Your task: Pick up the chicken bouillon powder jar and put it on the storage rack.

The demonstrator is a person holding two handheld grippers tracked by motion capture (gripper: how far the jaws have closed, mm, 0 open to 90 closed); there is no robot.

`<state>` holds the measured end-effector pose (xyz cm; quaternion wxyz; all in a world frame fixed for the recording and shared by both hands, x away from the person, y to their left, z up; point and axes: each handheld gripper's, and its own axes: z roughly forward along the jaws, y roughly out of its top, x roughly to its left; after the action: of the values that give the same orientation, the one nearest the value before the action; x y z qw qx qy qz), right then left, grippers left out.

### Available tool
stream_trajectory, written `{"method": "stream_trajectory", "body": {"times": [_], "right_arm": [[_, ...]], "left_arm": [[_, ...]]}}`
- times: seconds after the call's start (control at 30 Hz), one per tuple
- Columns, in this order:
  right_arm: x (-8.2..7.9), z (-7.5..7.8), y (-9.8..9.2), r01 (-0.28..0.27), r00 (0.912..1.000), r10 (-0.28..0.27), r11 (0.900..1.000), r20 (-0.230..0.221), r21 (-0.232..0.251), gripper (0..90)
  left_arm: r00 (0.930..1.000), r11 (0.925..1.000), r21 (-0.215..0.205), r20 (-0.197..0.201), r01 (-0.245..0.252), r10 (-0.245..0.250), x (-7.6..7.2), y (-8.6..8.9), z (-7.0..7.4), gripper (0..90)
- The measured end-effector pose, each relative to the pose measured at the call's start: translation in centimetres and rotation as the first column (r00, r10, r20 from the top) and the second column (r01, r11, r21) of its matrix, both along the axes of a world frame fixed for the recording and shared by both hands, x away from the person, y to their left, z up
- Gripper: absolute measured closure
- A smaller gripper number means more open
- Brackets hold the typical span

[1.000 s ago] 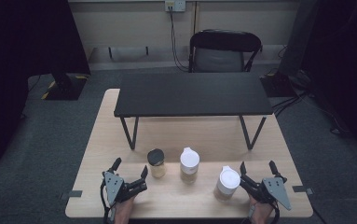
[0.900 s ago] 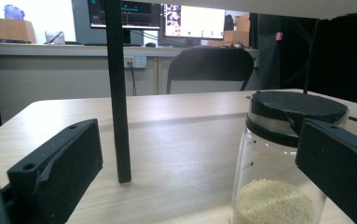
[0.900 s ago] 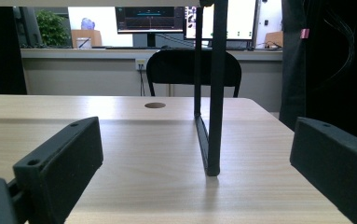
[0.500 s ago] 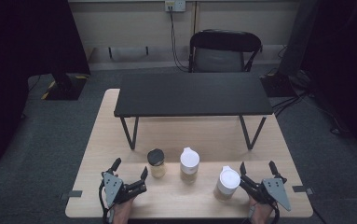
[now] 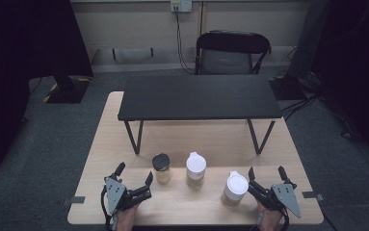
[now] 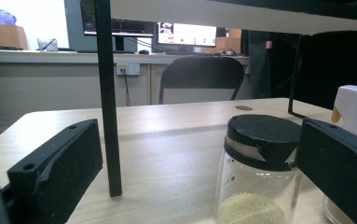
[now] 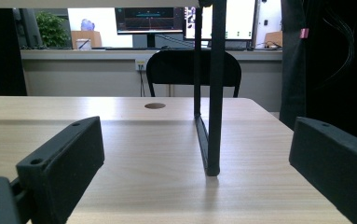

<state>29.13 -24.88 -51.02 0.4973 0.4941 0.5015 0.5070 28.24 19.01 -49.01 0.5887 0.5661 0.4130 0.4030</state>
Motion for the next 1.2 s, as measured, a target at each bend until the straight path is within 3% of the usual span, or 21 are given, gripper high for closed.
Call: {"method": "stream_trajectory", "body": {"times": [0.6, 1.07, 1.13, 1.2], "right_arm": [[0.0, 0.0, 0.0, 0.001, 1.0000, -0.001, 1.000, 0.001, 0.003, 1.8], [0.0, 0.0, 0.0, 0.001, 1.0000, -0.001, 1.000, -0.002, 0.006, 1.1], [0.0, 0.0, 0.0, 0.002, 1.0000, -0.002, 1.000, -0.002, 0.006, 0.9], [0.0, 0.0, 0.0, 0.004, 1.0000, -0.004, 1.000, -0.006, 0.002, 1.0]], "left_arm": [[0.9990, 0.9990, 0.012, 0.003, 0.044, -0.044, 0.6, -0.5, 2.3, 0.3], [0.9969, 0.9969, 0.009, -0.008, 0.078, -0.078, 1.8, -1.3, 3.0, 0.3], [0.9960, 0.9961, -0.007, -0.016, 0.088, -0.088, 1.9, -1.5, 3.0, 0.4], [0.9952, 0.9953, 0.014, -0.024, 0.096, -0.095, 2.1, -1.8, 2.9, 0.7]]}}
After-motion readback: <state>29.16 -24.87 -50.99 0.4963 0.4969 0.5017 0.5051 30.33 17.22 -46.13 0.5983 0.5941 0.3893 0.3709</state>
